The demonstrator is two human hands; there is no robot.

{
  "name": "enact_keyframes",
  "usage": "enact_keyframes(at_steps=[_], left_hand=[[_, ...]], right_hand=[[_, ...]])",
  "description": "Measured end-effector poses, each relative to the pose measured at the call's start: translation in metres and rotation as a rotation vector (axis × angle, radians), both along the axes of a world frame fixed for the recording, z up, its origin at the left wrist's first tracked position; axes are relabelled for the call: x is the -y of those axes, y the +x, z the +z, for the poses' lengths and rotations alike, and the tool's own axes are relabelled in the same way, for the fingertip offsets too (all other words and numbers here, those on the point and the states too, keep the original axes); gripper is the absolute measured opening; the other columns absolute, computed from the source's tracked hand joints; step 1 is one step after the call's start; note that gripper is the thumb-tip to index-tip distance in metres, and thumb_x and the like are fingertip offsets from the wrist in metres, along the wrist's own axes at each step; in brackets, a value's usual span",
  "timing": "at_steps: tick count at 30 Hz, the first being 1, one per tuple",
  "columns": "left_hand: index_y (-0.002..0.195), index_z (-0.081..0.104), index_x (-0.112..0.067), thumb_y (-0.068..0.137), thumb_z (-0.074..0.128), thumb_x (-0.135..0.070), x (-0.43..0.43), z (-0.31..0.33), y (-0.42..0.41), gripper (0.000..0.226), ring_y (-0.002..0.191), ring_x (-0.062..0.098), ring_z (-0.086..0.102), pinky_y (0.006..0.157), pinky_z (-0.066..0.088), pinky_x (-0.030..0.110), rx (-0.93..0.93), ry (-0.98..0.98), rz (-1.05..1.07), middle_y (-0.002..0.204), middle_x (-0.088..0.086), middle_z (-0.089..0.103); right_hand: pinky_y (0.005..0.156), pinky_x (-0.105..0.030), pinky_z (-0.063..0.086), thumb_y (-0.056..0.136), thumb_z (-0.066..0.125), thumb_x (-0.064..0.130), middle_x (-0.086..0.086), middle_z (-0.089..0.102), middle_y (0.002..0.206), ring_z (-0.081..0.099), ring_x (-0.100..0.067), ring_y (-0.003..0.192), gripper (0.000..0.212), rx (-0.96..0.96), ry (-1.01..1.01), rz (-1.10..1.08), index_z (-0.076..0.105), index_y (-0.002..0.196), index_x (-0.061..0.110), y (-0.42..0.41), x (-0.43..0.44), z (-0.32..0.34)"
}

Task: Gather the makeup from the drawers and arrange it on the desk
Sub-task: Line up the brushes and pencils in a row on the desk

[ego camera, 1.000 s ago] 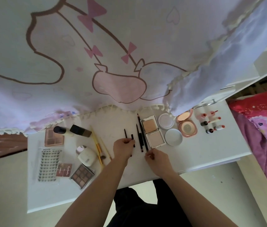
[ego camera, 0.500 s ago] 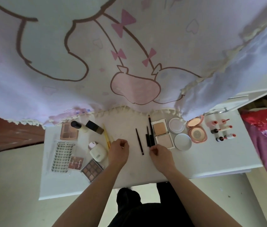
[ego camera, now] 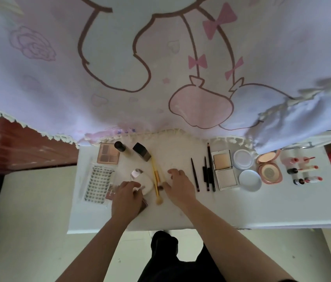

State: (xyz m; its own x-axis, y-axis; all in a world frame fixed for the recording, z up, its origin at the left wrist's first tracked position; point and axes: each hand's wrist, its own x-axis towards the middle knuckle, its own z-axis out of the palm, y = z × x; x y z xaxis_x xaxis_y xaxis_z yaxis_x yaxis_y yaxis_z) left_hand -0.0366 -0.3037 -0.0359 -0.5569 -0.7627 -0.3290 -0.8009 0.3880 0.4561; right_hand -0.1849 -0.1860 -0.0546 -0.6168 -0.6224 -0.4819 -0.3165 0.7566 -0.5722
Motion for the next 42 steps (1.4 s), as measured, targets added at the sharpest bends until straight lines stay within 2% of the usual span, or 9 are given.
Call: enact_keyframes(at_steps=[6, 12, 16, 21, 24, 26, 29, 35, 42], left_hand=[[0.097, 0.071, -0.011, 0.082, 0.071, -0.009, 0.001, -0.002, -0.013, 0.015, 0.086, 0.028, 0.061, 0.069, 0.051, 0.037, -0.023, -0.222, -0.339, 0.099, 0.008, 0.068], [0.079, 0.070, -0.014, 0.057, 0.085, -0.004, 0.010, -0.012, -0.060, 0.028, 0.071, 0.025, 0.063, 0.057, 0.053, 0.037, 0.194, -0.425, -0.877, 0.082, 0.003, 0.065], [0.112, 0.059, -0.013, 0.089, 0.056, -0.007, 0.008, -0.008, -0.088, 0.024, 0.105, 0.026, 0.053, 0.084, 0.042, 0.036, 0.443, -0.495, -1.169, 0.115, 0.006, 0.055], [0.119, 0.054, -0.011, 0.094, 0.047, -0.006, 0.007, -0.002, -0.110, 0.026, 0.113, 0.026, 0.047, 0.088, 0.038, 0.036, 0.545, -0.524, -1.295, 0.121, 0.007, 0.052], [0.105, 0.065, -0.017, 0.081, 0.067, -0.004, 0.004, -0.005, -0.112, 0.027, 0.097, 0.022, 0.057, 0.078, 0.045, 0.034, 0.304, -0.549, -1.179, 0.104, 0.000, 0.063], [0.090, 0.071, -0.018, 0.068, 0.081, -0.006, -0.002, -0.012, -0.114, 0.027, 0.080, 0.022, 0.061, 0.065, 0.048, 0.032, -0.024, -0.515, -0.982, 0.087, -0.001, 0.067], [0.099, 0.071, -0.015, 0.084, 0.072, -0.011, -0.021, 0.000, -0.120, 0.016, 0.083, 0.019, 0.061, 0.069, 0.051, 0.032, -0.359, -0.316, -0.618, 0.091, -0.002, 0.068], [0.115, 0.069, -0.011, 0.093, 0.064, -0.019, -0.036, 0.010, -0.120, 0.024, 0.085, 0.015, 0.066, 0.077, 0.057, 0.032, -0.361, 0.441, 0.299, 0.092, -0.004, 0.070], [0.121, 0.067, -0.008, 0.092, 0.067, -0.017, -0.031, -0.016, -0.102, 0.030, 0.078, 0.019, 0.065, 0.079, 0.060, 0.034, -0.237, 0.644, 0.482, 0.093, 0.006, 0.070]], right_hand=[[0.074, -0.037, 0.057, 0.090, 0.057, 0.017, 0.000, 0.068, 0.094, 0.066, -0.020, 0.088, 0.046, 0.021, 0.015, -0.025, 0.046, 0.134, 0.021, -0.004, 0.003, -0.002], [0.069, -0.023, 0.048, 0.083, 0.070, 0.024, 0.011, 0.060, 0.077, 0.059, -0.006, 0.074, 0.042, 0.195, -0.077, -0.343, 0.056, 0.123, 0.020, -0.021, -0.029, 0.011], [0.070, -0.016, 0.040, 0.083, 0.070, 0.026, 0.010, 0.062, 0.081, 0.058, -0.006, 0.079, 0.033, 0.243, -0.076, -0.416, 0.066, 0.115, 0.018, -0.034, -0.057, 0.017], [0.075, -0.024, 0.044, 0.082, 0.068, 0.032, 0.007, 0.073, 0.081, 0.064, -0.011, 0.084, 0.020, 0.225, -0.114, -0.560, 0.072, 0.096, 0.019, -0.049, -0.078, 0.027], [0.070, -0.031, 0.050, 0.082, 0.063, 0.030, 0.005, 0.072, 0.067, 0.064, -0.013, 0.071, 0.009, 0.253, -0.217, -0.677, 0.067, 0.085, 0.023, -0.055, -0.084, 0.035], [0.070, -0.037, 0.052, 0.083, 0.061, 0.026, 0.002, 0.072, 0.066, 0.064, -0.015, 0.067, 0.005, 0.273, -0.326, -0.765, 0.063, 0.083, 0.021, -0.061, -0.086, 0.043], [0.065, -0.031, 0.049, 0.088, 0.062, 0.016, -0.002, 0.076, 0.076, 0.066, -0.015, 0.071, 0.004, 0.362, -0.457, -0.848, 0.064, 0.086, 0.019, -0.069, -0.087, 0.054], [0.075, -0.026, 0.049, 0.089, 0.048, -0.008, -0.002, 0.072, 0.090, 0.063, -0.018, 0.085, 0.039, 0.573, -0.505, -0.712, 0.073, 0.108, 0.014, -0.071, -0.078, 0.054], [0.060, -0.012, 0.044, 0.094, 0.058, 0.012, 0.009, 0.067, 0.079, 0.056, 0.002, 0.058, 0.026, 0.365, -0.191, -0.458, 0.076, 0.108, 0.024, -0.055, -0.075, 0.023]])
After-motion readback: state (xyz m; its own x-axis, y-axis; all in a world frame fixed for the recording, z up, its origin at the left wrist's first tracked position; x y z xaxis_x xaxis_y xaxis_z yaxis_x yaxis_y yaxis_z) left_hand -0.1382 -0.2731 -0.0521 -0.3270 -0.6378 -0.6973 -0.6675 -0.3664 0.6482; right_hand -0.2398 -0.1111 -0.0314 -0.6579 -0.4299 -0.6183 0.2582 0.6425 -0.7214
